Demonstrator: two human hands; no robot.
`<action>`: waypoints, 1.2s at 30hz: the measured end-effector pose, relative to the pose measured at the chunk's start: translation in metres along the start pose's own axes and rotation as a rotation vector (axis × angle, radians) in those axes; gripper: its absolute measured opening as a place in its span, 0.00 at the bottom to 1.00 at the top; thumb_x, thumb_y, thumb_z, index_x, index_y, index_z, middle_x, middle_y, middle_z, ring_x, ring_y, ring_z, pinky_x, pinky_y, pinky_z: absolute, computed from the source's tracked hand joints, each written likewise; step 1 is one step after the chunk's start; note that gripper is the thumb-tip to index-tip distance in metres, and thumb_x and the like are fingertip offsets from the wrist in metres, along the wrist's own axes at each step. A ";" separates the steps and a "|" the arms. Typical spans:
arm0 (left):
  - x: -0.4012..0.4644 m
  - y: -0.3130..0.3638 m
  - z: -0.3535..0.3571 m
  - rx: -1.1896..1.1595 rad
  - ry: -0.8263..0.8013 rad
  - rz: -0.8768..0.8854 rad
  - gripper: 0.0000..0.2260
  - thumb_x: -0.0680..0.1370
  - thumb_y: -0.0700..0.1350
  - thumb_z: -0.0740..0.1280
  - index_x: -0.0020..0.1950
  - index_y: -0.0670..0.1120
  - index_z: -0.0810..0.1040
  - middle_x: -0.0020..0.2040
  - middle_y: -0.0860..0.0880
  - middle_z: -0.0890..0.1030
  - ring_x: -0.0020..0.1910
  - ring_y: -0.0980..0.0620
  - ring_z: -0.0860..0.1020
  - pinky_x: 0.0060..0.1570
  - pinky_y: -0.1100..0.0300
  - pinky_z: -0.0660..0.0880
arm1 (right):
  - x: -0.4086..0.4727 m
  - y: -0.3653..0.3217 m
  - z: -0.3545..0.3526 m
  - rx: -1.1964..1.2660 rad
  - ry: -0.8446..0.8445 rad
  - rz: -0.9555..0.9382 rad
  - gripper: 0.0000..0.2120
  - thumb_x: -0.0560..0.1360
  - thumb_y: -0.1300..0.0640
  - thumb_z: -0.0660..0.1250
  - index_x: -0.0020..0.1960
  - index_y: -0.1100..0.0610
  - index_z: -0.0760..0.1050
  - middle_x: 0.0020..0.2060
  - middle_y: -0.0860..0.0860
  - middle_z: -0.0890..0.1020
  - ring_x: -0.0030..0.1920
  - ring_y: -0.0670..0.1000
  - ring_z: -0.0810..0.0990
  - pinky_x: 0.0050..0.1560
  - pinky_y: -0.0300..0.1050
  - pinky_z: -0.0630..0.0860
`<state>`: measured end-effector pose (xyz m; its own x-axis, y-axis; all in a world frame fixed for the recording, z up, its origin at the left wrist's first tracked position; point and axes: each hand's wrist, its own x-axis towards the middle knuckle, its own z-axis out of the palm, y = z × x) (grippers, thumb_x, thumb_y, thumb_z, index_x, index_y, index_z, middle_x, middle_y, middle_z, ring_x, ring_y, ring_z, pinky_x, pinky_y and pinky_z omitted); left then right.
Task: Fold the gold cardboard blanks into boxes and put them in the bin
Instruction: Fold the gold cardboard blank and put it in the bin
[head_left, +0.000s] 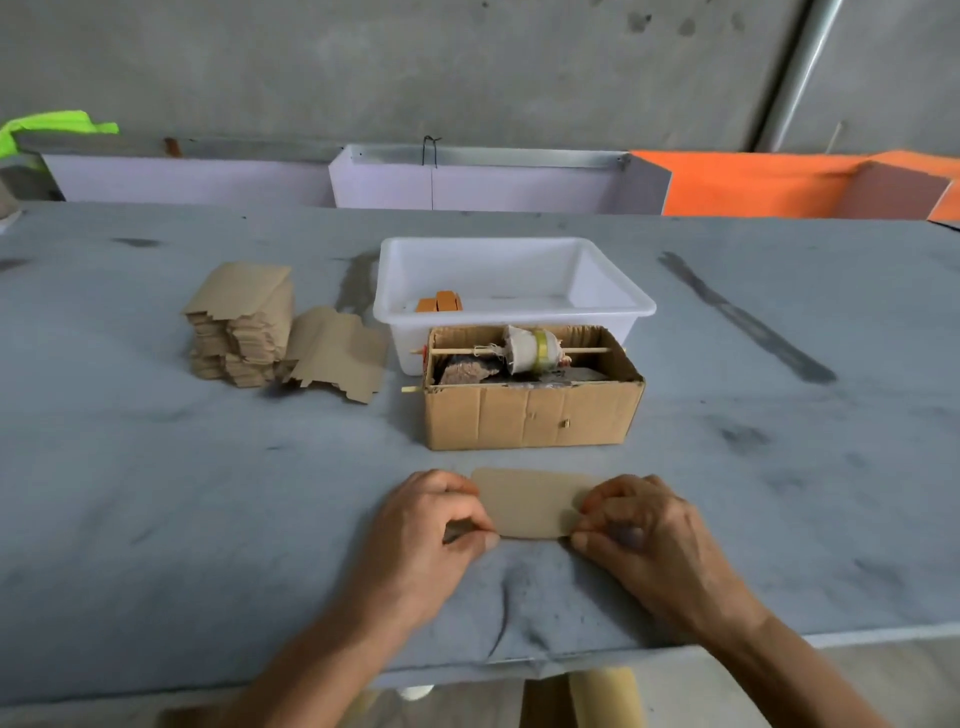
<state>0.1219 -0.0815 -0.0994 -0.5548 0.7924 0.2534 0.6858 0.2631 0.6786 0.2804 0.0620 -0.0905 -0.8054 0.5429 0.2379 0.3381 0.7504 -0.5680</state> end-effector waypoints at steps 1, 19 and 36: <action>0.001 0.001 0.001 0.014 0.009 -0.032 0.02 0.69 0.43 0.75 0.38 0.49 0.84 0.49 0.58 0.75 0.55 0.57 0.74 0.59 0.60 0.68 | 0.002 -0.001 -0.001 0.013 -0.026 0.048 0.03 0.69 0.56 0.74 0.37 0.51 0.83 0.44 0.43 0.78 0.48 0.45 0.74 0.48 0.36 0.71; 0.015 0.010 0.007 0.175 -0.008 -0.372 0.12 0.66 0.51 0.76 0.26 0.58 0.76 0.69 0.59 0.68 0.67 0.53 0.61 0.64 0.55 0.56 | 0.031 -0.015 -0.008 0.028 -0.173 0.548 0.10 0.62 0.57 0.78 0.29 0.54 0.78 0.27 0.47 0.76 0.32 0.45 0.73 0.27 0.35 0.66; -0.007 0.034 0.012 0.395 0.117 0.381 0.14 0.69 0.41 0.61 0.34 0.52 0.85 0.34 0.54 0.76 0.38 0.51 0.75 0.35 0.61 0.72 | 0.019 -0.013 -0.002 0.140 -0.072 0.512 0.09 0.67 0.62 0.75 0.32 0.51 0.79 0.31 0.46 0.77 0.33 0.43 0.74 0.29 0.30 0.67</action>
<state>0.1544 -0.0716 -0.0865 -0.2661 0.8113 0.5205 0.9600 0.1738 0.2197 0.2617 0.0632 -0.0771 -0.5875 0.7953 -0.1493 0.6322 0.3359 -0.6982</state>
